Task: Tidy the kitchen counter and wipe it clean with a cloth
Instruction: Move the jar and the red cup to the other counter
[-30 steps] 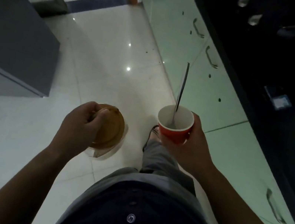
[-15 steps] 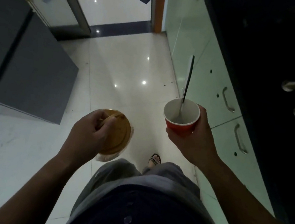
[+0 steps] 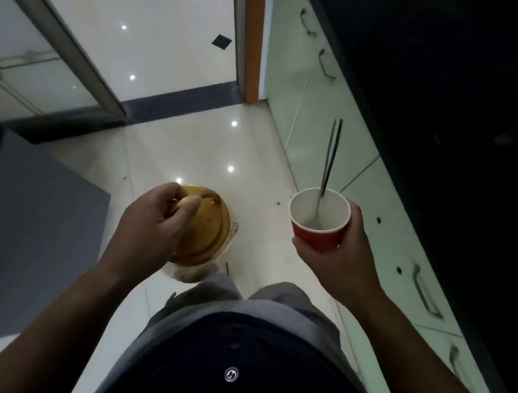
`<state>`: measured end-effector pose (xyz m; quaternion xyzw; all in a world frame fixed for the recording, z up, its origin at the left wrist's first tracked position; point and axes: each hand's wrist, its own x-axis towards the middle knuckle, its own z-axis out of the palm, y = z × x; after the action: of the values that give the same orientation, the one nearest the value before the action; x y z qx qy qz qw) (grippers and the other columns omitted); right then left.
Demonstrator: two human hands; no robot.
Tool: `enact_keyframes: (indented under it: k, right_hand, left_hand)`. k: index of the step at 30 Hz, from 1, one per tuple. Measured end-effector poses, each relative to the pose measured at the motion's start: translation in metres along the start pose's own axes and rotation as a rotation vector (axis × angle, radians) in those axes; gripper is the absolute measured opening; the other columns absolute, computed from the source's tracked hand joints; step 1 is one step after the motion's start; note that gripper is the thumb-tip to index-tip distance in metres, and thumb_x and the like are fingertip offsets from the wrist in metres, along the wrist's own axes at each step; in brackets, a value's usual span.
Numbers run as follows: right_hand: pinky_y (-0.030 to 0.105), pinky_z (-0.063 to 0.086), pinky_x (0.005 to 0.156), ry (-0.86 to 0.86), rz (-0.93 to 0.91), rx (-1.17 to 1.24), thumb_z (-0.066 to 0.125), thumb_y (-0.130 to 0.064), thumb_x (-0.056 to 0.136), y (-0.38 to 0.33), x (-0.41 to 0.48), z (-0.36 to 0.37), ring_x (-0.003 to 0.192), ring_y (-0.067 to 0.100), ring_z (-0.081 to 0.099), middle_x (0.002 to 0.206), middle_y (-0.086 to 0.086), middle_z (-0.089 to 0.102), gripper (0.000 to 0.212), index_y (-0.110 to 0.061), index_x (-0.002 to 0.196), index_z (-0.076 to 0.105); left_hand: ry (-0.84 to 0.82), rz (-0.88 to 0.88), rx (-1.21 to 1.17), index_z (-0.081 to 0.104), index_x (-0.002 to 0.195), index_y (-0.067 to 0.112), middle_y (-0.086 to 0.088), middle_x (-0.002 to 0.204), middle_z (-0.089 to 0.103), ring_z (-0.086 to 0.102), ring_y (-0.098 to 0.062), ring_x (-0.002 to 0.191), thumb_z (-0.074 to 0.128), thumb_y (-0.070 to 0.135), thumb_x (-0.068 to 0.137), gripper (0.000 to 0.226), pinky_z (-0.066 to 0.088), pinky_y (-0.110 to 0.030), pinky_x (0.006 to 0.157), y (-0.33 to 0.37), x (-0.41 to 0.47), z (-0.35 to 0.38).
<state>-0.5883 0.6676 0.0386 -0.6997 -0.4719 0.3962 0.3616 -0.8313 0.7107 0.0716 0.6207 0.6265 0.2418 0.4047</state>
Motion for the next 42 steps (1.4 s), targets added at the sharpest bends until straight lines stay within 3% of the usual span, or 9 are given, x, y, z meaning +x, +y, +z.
enact_keyframes:
  k: [4, 11, 14, 21, 26, 29, 34, 36, 42]
  right_hand:
    - [0.007, 0.047, 0.076, 0.121, -0.022, 0.048, 0.081, -0.02, 0.068, -0.044, 0.07, 0.007, 0.103, 0.004, 0.05, 0.119, -0.009, 0.048, 0.078, -0.023, 0.13, 0.035]
    - [0.026, 0.051, 0.086, 0.198, 0.071, 0.118, 0.082, -0.024, 0.065, -0.062, 0.154, 0.03, 0.11, 0.013, 0.053, 0.122, -0.007, 0.052, 0.077, -0.027, 0.128, 0.037]
    - [0.018, 0.048, 0.082, 0.217, 0.104, 0.129, 0.082, -0.025, 0.065, -0.066, 0.199, 0.033, 0.108, 0.01, 0.053, 0.121, -0.009, 0.052, 0.074, -0.031, 0.123, 0.037]
    - [0.008, 0.047, 0.074, 0.344, 0.095, 0.213, 0.082, -0.02, 0.065, -0.092, 0.34, -0.009, 0.102, -0.003, 0.053, 0.111, -0.022, 0.051, 0.073, -0.039, 0.118, 0.035]
    - [0.004, 0.046, 0.073, 0.391, 0.074, 0.27, 0.083, -0.017, 0.064, -0.108, 0.423, -0.043, 0.099, -0.013, 0.052, 0.111, -0.022, 0.052, 0.074, -0.037, 0.119, 0.038]
    - [-0.001, 0.043, 0.068, 0.457, 0.129, 0.284, 0.083, -0.016, 0.065, -0.112, 0.455, -0.061, 0.093, -0.021, 0.049, 0.108, -0.024, 0.051, 0.075, -0.038, 0.118, 0.036]
    - [0.002, 0.042, 0.067, 0.606, 0.212, 0.235, 0.083, -0.019, 0.064, -0.111, 0.509, -0.087, 0.094, -0.016, 0.05, 0.106, -0.026, 0.05, 0.074, -0.042, 0.115, 0.035]
    - [0.005, 0.042, 0.068, 0.661, 0.247, 0.221, 0.083, -0.02, 0.064, -0.111, 0.53, -0.096, 0.096, -0.013, 0.051, 0.108, -0.025, 0.051, 0.074, -0.043, 0.115, 0.034]
    - [0.009, 0.042, 0.069, 0.851, 0.358, 0.227, 0.083, -0.022, 0.064, -0.123, 0.59, -0.108, 0.098, -0.012, 0.052, 0.107, -0.025, 0.052, 0.075, -0.043, 0.117, 0.035]
  left_hand:
    - [-0.063, 0.085, -0.002, 0.055, 0.09, 0.029, 0.004, 0.09, 0.059, 0.058, -0.023, 0.088, 0.05, 0.055, 0.084, 0.027, 0.052, -0.038, 0.066, 0.02, 0.08, -0.029]
    - [-0.084, 0.143, 0.07, 0.055, 0.094, 0.026, 0.006, 0.09, 0.058, 0.057, -0.019, 0.089, 0.051, 0.033, 0.091, 0.009, 0.054, -0.039, 0.071, 0.042, 0.205, -0.05]
    - [-0.112, 0.128, 0.085, 0.054, 0.085, 0.032, 0.008, 0.087, 0.059, 0.058, -0.016, 0.086, 0.051, 0.034, 0.091, 0.007, 0.053, -0.039, 0.071, 0.053, 0.268, -0.052]
    - [-0.234, 0.177, 0.166, 0.054, 0.083, 0.035, 0.008, 0.087, 0.062, 0.059, -0.013, 0.083, 0.051, 0.041, 0.088, 0.008, 0.053, -0.031, 0.065, 0.118, 0.408, -0.035]
    - [-0.267, 0.275, 0.153, 0.058, 0.101, 0.025, 0.009, 0.091, 0.063, 0.06, -0.013, 0.085, 0.046, 0.049, 0.08, 0.035, 0.045, -0.019, 0.063, 0.178, 0.493, -0.026]
    - [-0.258, 0.354, 0.181, 0.059, 0.101, 0.025, 0.007, 0.091, 0.064, 0.059, -0.01, 0.084, 0.049, 0.039, 0.089, 0.021, 0.043, -0.018, 0.062, 0.212, 0.541, -0.02]
    - [-0.308, 0.579, 0.317, 0.06, 0.087, 0.026, 0.014, 0.076, 0.059, 0.055, -0.003, 0.071, 0.052, 0.029, 0.092, 0.01, 0.037, -0.013, 0.056, 0.272, 0.64, 0.004]
    - [-0.354, 0.623, 0.326, 0.06, 0.086, 0.025, 0.012, 0.077, 0.06, 0.055, -0.005, 0.073, 0.052, 0.03, 0.092, 0.012, 0.037, -0.018, 0.058, 0.293, 0.678, 0.018]
    - [-0.616, 0.684, 0.27, 0.063, 0.087, 0.028, 0.013, 0.08, 0.062, 0.058, 0.0, 0.078, 0.053, 0.04, 0.089, 0.016, 0.037, -0.014, 0.062, 0.353, 0.768, 0.071]
